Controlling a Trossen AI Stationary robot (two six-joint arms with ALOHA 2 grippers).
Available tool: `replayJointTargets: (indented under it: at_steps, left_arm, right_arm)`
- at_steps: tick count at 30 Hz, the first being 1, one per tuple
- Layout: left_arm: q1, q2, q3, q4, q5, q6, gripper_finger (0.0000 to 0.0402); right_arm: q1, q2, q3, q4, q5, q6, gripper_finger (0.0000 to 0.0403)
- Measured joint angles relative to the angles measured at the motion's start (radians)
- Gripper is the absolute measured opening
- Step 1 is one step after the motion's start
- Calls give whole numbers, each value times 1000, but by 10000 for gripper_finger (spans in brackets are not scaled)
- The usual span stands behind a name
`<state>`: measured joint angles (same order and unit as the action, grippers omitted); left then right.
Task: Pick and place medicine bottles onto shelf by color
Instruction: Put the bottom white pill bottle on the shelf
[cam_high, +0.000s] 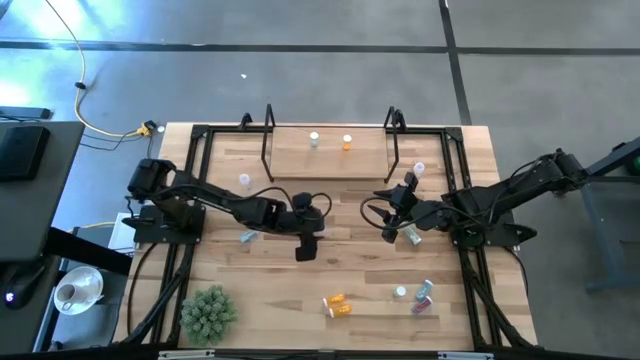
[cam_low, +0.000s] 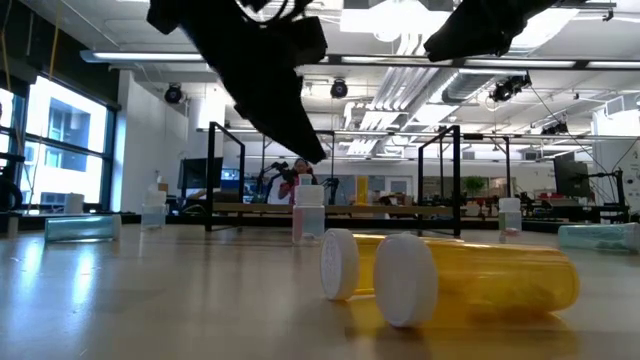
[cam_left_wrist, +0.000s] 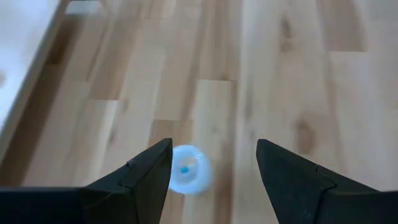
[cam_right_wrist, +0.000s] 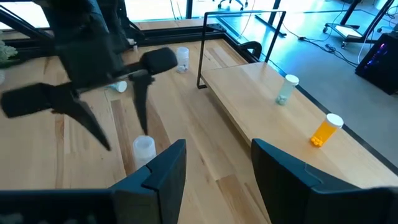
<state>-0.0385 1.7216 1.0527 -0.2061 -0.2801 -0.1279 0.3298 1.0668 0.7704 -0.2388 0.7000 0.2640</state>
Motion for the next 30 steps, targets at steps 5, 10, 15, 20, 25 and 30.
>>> replayJointTargets:
  at_steps: [5,10,15,20,25,30]
  left_arm:
    - [27,38,0,21,-25,-18,223]
    - [44,71,0,15,-15,-50,223]
    - [46,82,0,14,12,-53,223]
    - [46,82,0,1,14,-62,222]
    - [46,82,0,-7,11,-71,200]
    - [46,82,0,-7,10,-80,156]
  right_arm:
    - [0,0,0,-5,-1,8,172]
    - [0,0,0,-6,-1,8,172]
    - [0,0,0,-7,-2,7,172]
    - [0,0,0,-7,-3,8,172]
    - [0,0,0,-7,-4,8,172]
    - [0,0,0,-7,-4,6,172]
